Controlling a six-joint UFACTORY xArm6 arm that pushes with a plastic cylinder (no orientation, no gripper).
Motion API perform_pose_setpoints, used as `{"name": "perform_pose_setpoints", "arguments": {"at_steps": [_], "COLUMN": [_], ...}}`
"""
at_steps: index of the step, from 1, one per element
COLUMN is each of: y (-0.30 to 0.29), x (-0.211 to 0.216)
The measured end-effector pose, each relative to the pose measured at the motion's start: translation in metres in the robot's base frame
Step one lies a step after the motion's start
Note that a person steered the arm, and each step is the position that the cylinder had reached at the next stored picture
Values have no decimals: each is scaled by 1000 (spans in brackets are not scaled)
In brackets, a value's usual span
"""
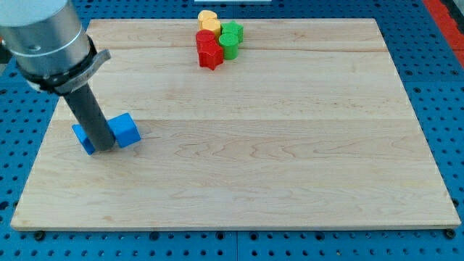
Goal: Move the blue cube closer to red circle
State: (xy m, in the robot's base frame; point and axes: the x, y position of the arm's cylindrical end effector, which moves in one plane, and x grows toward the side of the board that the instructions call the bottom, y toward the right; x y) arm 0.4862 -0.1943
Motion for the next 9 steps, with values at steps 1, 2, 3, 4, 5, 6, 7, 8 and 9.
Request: {"name": "perform_pose_setpoints", "arguments": {"at_steps": [1, 2, 3, 4, 5, 6, 7, 8, 9], "y": [6, 23, 49, 84, 99, 104, 142, 162, 119], "x": [-8, -8, -13, -26, -63, -97, -92, -103, -124]}}
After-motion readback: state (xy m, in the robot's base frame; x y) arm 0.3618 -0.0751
